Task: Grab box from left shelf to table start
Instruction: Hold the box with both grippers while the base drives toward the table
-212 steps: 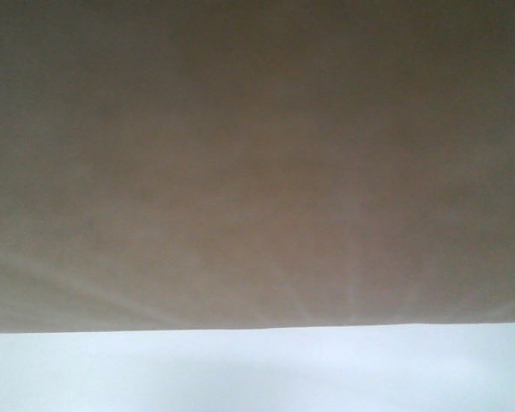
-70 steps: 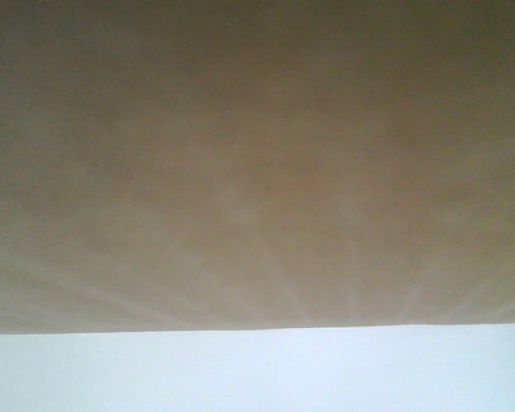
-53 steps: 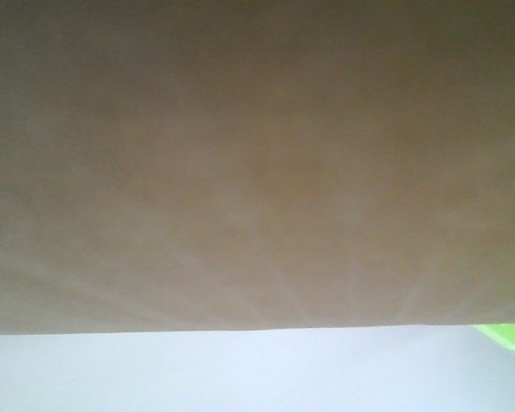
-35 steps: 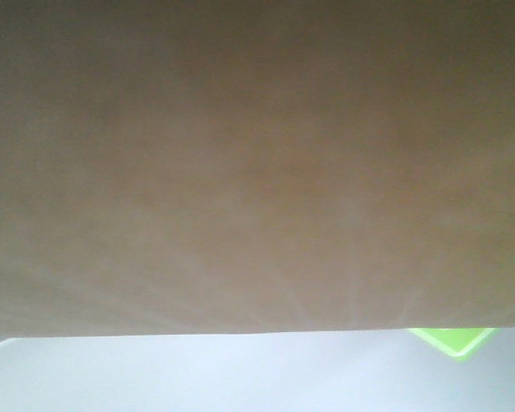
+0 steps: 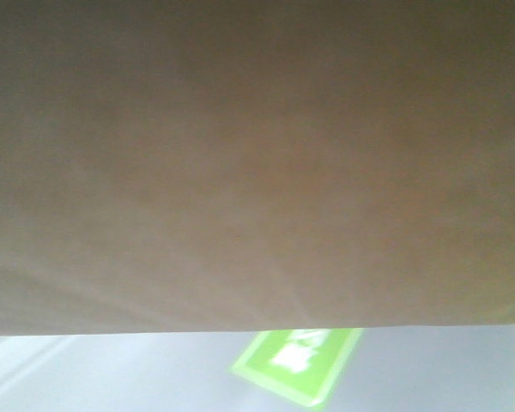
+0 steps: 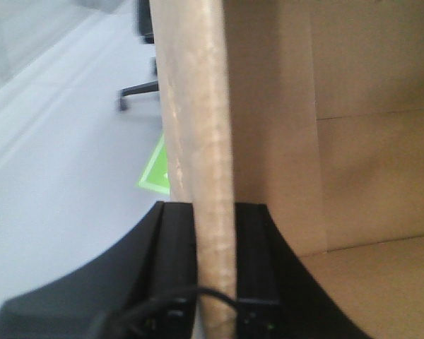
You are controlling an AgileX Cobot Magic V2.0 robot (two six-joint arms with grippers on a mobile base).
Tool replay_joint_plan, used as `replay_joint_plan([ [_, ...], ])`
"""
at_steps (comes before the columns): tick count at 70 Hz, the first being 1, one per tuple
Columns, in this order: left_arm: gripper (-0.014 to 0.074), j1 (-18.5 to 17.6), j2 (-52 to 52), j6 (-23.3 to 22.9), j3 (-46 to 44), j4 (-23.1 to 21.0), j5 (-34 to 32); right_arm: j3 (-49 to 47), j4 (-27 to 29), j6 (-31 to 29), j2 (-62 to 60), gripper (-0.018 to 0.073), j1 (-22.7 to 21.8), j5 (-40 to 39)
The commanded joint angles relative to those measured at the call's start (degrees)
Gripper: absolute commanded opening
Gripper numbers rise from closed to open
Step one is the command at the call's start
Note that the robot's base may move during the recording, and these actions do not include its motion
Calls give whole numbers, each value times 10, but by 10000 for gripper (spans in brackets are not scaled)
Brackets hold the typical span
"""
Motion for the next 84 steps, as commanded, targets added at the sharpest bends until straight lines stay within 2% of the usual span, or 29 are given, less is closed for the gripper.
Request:
replay_joint_plan([
  [1, -92, -7, 5, 13, -7, -25, 35, -13, -39, -3, 11, 59, -4, -59],
  [84, -92, -7, 5, 13, -7, -25, 35, -13, -39, -3, 11, 59, -4, -59],
])
